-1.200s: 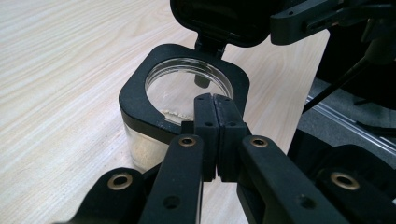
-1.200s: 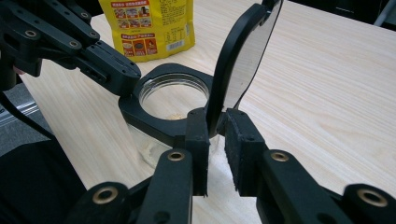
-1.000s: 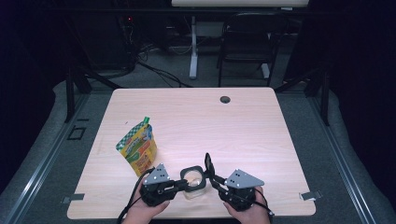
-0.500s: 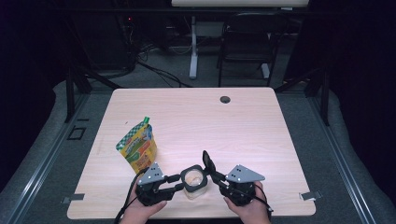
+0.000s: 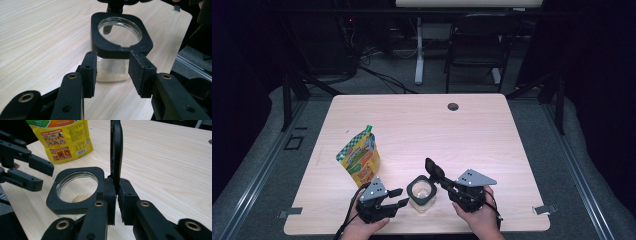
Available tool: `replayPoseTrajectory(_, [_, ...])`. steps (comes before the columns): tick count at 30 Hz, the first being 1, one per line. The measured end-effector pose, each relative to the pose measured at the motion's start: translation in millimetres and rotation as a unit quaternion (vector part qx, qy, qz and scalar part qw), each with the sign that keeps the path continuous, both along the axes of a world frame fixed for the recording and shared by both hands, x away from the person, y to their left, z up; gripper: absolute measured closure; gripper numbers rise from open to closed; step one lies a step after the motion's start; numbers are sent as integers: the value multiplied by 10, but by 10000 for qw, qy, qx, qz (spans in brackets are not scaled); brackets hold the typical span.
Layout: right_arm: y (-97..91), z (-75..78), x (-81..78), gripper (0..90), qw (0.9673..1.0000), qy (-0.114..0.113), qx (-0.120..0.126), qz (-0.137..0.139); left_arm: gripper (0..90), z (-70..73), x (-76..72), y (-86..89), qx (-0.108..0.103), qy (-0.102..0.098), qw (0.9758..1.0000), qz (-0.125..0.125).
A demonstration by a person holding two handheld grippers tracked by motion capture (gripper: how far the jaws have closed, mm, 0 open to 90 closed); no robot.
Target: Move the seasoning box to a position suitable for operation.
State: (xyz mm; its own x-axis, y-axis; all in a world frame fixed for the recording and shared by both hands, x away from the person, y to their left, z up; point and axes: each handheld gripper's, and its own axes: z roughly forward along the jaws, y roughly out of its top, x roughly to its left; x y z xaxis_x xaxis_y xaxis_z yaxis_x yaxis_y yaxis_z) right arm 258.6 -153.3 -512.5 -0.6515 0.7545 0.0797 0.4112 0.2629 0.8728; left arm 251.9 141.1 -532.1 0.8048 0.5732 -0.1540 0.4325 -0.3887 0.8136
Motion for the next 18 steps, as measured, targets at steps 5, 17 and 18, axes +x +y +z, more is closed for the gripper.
replayPoseTrajectory(5, [-22,-15,67,851,10000,4,55,-53,589,-18,-8,25,37,20,10000,59])
replayPoseTrajectory(17, [-17,-48,233,840,9993,4,236,-277,579,-65,-48,88,112,72,9998,174])
replayPoseTrajectory(18, [-10,-51,241,839,9994,-30,208,-276,579,-65,-48,88,112,72,9998,174])
